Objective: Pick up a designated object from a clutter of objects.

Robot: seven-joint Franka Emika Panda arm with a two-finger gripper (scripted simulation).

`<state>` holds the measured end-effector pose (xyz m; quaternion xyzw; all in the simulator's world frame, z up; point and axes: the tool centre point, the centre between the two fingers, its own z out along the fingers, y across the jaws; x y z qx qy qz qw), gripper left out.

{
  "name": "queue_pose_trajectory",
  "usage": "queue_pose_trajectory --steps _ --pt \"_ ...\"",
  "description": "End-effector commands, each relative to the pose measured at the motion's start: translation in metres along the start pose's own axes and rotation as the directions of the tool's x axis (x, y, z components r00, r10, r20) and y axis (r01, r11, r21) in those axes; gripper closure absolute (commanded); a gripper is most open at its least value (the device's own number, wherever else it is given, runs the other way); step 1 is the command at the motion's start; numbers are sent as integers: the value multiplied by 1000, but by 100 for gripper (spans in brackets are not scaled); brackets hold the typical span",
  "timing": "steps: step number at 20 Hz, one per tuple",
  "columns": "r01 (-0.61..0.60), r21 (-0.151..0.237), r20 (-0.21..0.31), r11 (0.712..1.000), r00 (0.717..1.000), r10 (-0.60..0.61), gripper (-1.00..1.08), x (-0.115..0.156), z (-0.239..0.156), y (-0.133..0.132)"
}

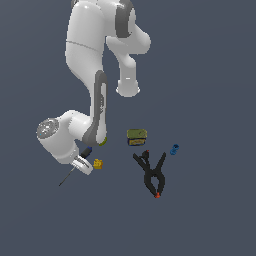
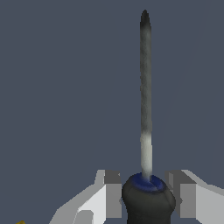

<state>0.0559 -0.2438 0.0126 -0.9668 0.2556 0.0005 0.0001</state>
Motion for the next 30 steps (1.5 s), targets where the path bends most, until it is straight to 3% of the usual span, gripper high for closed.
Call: queue_pose_trajectory --steps 1,8,14,30 --pt "0 0 0 1000 1000 0 108 0 0 0" --pt "0 0 -1 1000 1000 0 108 0 -8 -3" --pt "0 0 -1 1000 1000 0 108 -2 -37 -16" --pt "-2 -1 -1 1000 1000 2 108 -10 -203 -86"
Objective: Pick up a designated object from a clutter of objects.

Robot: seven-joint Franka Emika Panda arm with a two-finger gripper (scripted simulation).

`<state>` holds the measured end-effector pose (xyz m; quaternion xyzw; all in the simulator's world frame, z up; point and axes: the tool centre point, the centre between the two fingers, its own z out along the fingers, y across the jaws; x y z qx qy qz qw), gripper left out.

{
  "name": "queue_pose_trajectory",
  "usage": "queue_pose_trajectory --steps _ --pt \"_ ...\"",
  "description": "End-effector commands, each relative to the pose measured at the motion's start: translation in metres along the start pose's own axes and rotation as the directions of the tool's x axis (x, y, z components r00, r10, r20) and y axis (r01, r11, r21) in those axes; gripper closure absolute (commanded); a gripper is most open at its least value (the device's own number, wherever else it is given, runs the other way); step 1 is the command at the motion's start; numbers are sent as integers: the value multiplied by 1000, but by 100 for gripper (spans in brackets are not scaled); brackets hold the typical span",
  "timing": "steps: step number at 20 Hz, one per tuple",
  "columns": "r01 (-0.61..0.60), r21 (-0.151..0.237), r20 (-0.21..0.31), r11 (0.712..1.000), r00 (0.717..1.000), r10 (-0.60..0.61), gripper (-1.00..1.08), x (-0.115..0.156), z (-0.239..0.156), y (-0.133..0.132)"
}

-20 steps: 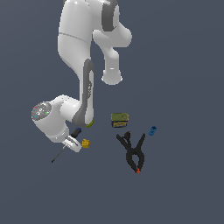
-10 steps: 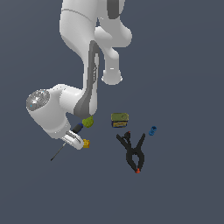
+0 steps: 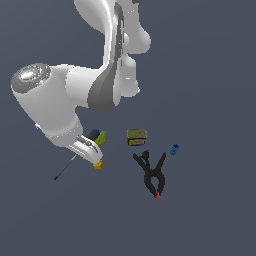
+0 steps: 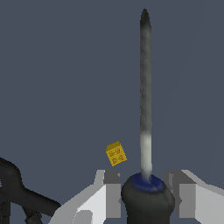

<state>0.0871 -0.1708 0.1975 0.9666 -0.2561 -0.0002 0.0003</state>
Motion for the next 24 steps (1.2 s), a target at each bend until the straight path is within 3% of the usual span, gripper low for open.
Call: queue_pose_trajectory --steps 1,14,24 --pt "-1 -1 0 1000 1000 1 108 -2 -29 -12" --pt "0 -1 -1 1000 1000 0 108 -4 -163 -70" --pt "1 0 0 1000 1000 -1 108 -3 -215 -94"
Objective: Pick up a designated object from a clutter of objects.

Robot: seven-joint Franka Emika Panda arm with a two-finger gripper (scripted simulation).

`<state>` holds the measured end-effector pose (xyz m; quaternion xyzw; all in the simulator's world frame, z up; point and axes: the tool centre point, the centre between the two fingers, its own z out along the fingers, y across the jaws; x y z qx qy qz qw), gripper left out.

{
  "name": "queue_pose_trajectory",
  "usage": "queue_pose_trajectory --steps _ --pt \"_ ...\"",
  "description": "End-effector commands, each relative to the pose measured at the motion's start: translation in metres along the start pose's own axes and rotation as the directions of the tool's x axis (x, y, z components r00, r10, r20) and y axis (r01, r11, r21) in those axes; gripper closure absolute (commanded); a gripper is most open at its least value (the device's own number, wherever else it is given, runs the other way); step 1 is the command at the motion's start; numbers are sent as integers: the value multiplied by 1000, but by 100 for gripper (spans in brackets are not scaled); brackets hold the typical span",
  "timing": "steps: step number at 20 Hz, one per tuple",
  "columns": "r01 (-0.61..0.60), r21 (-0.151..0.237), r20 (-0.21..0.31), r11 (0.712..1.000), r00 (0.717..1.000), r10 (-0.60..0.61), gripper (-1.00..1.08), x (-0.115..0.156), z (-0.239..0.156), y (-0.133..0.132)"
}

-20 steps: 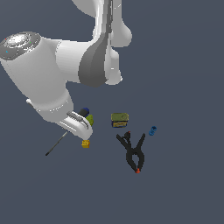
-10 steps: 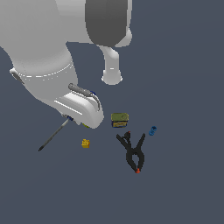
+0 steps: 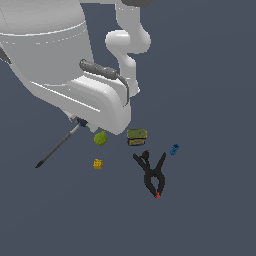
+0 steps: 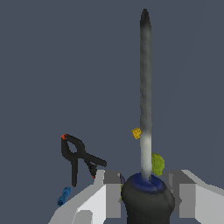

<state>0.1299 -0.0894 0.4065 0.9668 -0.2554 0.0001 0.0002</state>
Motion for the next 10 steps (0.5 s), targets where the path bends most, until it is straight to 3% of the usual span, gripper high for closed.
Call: queue_pose_trajectory --steps 1,10 --pt "0 0 0 1000 1000 0 108 0 -8 -4" --pt "0 0 0 1000 1000 0 108 1 -19 -9"
